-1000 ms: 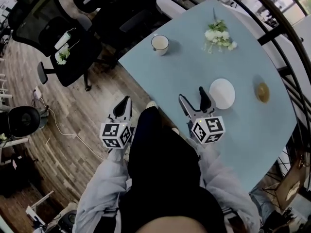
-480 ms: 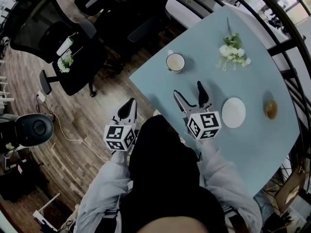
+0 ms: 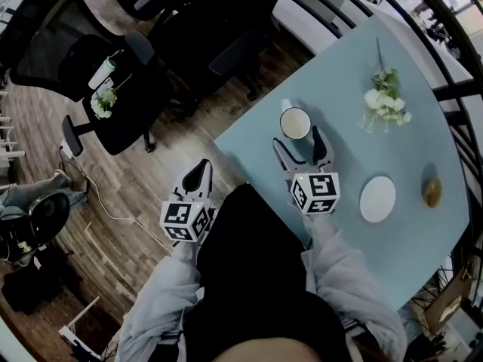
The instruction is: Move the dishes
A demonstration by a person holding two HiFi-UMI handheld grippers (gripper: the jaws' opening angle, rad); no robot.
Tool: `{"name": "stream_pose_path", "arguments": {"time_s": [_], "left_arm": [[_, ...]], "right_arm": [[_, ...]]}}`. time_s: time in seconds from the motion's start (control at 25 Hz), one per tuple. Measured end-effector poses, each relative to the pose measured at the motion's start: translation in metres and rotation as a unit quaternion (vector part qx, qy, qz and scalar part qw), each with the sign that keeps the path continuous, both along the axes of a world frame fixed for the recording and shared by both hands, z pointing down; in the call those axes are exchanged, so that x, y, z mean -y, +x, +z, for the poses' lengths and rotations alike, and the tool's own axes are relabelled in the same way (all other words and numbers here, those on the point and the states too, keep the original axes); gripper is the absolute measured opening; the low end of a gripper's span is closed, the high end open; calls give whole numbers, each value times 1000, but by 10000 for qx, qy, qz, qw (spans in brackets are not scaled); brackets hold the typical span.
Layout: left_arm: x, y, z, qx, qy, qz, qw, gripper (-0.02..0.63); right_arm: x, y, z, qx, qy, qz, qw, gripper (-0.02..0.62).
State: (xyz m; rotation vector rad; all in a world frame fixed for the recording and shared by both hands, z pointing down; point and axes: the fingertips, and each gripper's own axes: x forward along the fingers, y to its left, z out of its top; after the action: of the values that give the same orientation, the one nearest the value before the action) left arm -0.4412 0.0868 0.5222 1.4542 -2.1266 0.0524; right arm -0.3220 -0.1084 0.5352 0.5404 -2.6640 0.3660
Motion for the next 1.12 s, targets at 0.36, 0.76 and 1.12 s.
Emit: {"name": "stream_pose_path", "arguments": {"time_s": [0.36, 0.76, 1.12], "left_arm": [[3, -25, 18, -144, -183, -78, 9997, 28], [1, -32, 28, -228, -277, -189, 9992, 28], [8, -29, 23, -163, -211, -36, 9996, 28]], "right_arm": [[21, -36, 16, -116, 187, 16, 9998, 456], [26, -45, 19, -85, 277, -34, 9996, 451], [16, -33, 17, -202, 287, -83, 9993, 448]]}}
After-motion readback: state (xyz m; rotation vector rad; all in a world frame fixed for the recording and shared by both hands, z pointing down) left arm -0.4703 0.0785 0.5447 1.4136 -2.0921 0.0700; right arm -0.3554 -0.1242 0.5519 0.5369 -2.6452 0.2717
